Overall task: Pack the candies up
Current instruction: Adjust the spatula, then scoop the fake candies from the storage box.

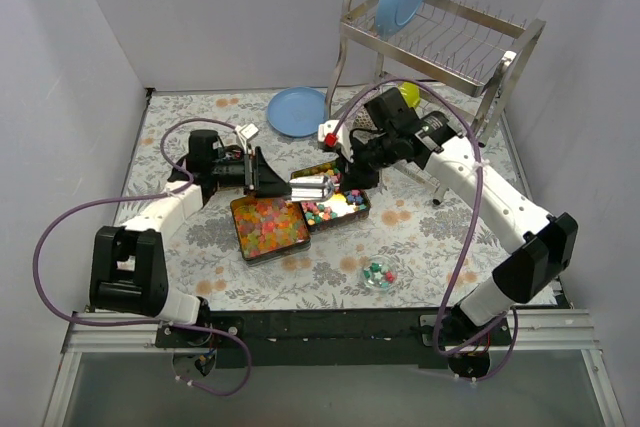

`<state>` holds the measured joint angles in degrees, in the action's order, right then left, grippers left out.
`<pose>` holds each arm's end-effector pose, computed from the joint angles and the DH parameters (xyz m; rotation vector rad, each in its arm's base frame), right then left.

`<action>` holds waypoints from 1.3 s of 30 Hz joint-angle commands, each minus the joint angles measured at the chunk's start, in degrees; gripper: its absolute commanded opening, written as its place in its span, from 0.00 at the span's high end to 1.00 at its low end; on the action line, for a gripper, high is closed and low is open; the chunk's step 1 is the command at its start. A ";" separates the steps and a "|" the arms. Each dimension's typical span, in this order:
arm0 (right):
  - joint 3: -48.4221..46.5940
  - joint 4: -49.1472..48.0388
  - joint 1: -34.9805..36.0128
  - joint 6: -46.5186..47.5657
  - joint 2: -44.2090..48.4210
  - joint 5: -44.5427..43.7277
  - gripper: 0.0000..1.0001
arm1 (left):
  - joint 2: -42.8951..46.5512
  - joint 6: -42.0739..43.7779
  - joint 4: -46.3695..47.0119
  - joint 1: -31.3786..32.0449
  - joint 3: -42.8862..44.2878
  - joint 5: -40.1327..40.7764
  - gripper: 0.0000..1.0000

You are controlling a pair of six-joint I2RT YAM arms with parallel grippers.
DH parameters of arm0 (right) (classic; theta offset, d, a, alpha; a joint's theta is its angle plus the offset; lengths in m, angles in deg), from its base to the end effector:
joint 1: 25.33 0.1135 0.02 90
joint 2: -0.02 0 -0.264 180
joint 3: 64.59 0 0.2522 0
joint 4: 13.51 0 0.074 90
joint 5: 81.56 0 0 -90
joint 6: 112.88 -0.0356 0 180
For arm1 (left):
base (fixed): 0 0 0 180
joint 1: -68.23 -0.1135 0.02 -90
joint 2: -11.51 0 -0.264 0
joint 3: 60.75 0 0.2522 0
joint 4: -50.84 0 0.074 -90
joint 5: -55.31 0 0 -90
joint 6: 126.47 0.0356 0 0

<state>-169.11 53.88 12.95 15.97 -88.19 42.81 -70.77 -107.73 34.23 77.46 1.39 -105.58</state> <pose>0.2378 0.2132 0.3678 -1.6785 1.6902 0.7282 0.2808 -0.0797 0.2370 0.4627 -2.2999 1.9161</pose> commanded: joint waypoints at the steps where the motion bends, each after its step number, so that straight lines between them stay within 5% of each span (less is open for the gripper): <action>1: -12.14 8.75 0.13 12.70 -5.28 -6.22 0.99 | 3.79 8.07 -20.15 -9.11 7.34 18.21 0.49; 5: -30.82 20.97 2.23 21.34 -15.22 -11.85 0.99 | 7.13 6.93 -31.40 -18.37 8.57 29.47 0.48; 10: -28.95 21.43 10.91 32.50 -18.83 -27.21 0.99 | 9.85 4.04 -41.26 -20.13 4.81 37.58 0.52; 12: -28.86 21.43 12.51 35.14 -20.07 -29.53 0.99 | 10.73 0.28 -42.67 -20.13 2.78 37.32 0.62; 13: -29.03 21.43 14.00 35.94 -21.47 -31.62 0.99 | 11.43 -1.06 -43.11 -20.22 1.81 36.97 0.80; 15: -30.69 21.34 15.15 37.60 -23.06 -34.09 0.99 | 12.32 -2.91 -44.16 -20.31 -0.56 37.32 0.99; 24: -37.03 20.91 18.93 41.66 -32.02 -45.08 0.99 | 13.73 -4.41 -52.25 -21.36 -6.89 44.18 1.00; 39: -27.73 7.11 24.99 51.92 -34.14 -63.28 0.99 | 7.66 -3.18 -45.84 -19.96 -18.50 35.04 1.00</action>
<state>-200.52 65.97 36.25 61.56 -122.09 -11.74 -62.81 -111.07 -14.47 56.57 -16.75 -66.74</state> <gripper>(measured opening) 0.186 0.009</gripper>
